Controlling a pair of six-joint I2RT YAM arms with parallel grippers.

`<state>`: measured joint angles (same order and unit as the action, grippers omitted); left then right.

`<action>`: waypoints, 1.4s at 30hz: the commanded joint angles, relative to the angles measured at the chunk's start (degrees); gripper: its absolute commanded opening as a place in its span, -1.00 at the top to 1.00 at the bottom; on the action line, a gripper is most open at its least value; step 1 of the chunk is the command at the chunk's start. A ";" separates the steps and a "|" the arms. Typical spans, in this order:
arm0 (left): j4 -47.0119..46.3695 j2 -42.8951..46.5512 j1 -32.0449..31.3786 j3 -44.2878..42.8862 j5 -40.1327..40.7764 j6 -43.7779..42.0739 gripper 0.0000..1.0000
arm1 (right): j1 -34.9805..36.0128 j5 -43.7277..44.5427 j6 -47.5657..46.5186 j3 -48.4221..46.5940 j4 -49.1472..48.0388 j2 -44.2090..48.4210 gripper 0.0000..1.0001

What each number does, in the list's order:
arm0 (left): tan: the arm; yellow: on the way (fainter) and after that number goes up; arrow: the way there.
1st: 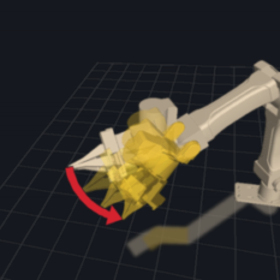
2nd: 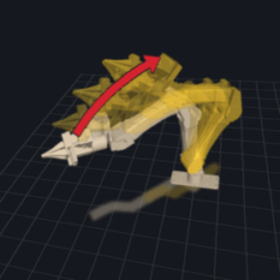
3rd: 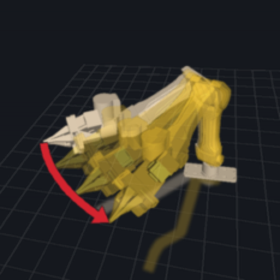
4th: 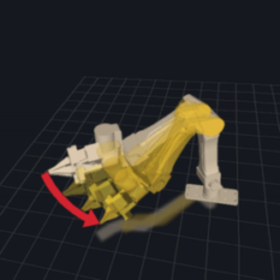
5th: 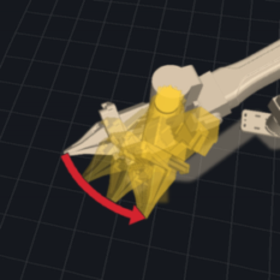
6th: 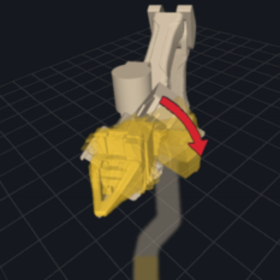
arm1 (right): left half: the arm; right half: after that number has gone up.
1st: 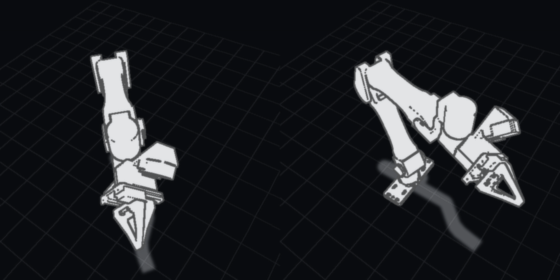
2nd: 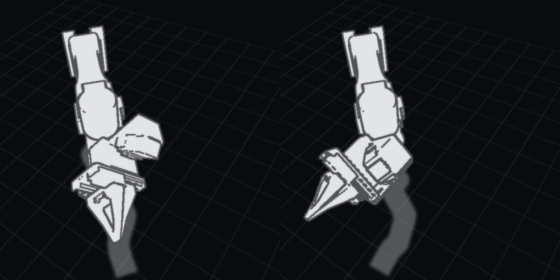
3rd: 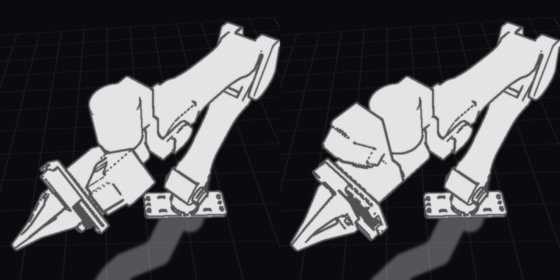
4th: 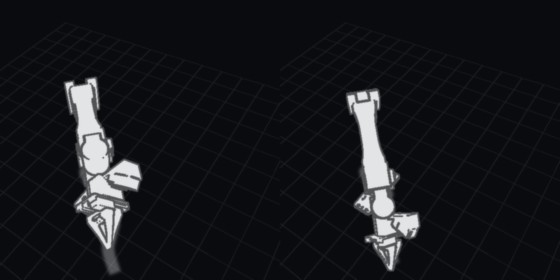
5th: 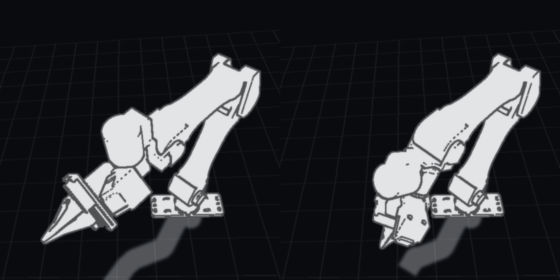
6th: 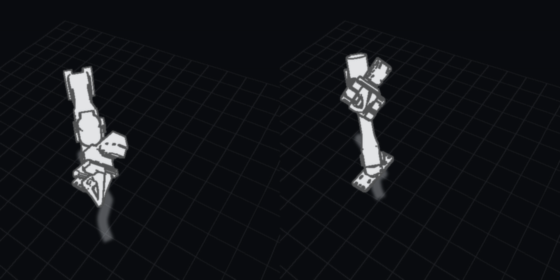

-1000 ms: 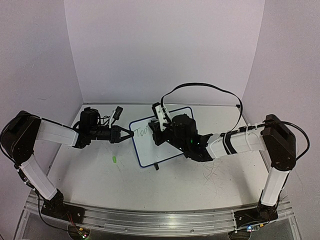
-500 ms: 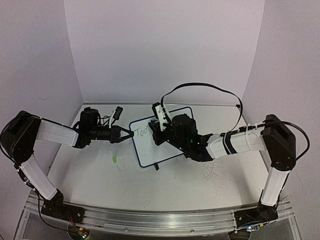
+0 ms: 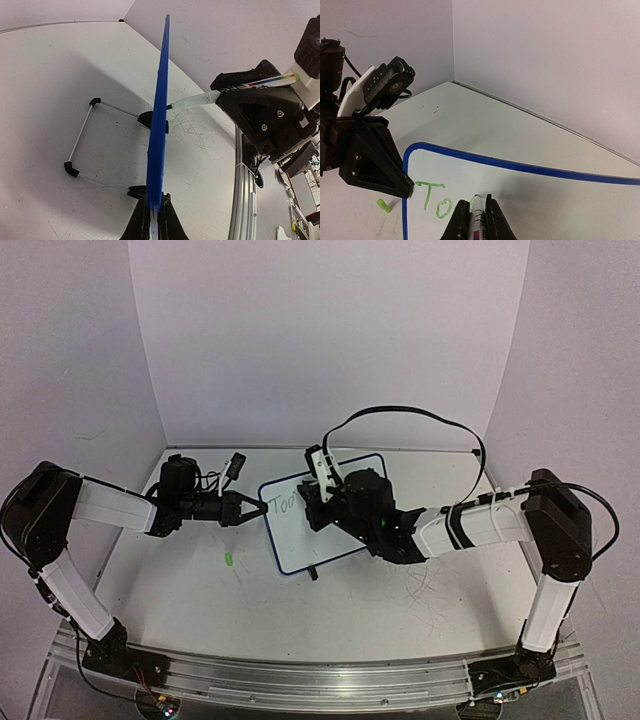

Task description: Write a sentence on the whiteboard

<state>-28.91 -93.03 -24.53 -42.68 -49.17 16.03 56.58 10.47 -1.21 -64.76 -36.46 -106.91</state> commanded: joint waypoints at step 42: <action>-0.27 2.23 0.30 -1.26 -0.81 -1.61 1.00 | 0.46 0.32 3.08 2.88 1.24 0.89 1.00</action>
<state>-28.80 -93.01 -24.53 -42.68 -49.19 16.03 57.19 10.38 0.79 -63.49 -36.55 -106.91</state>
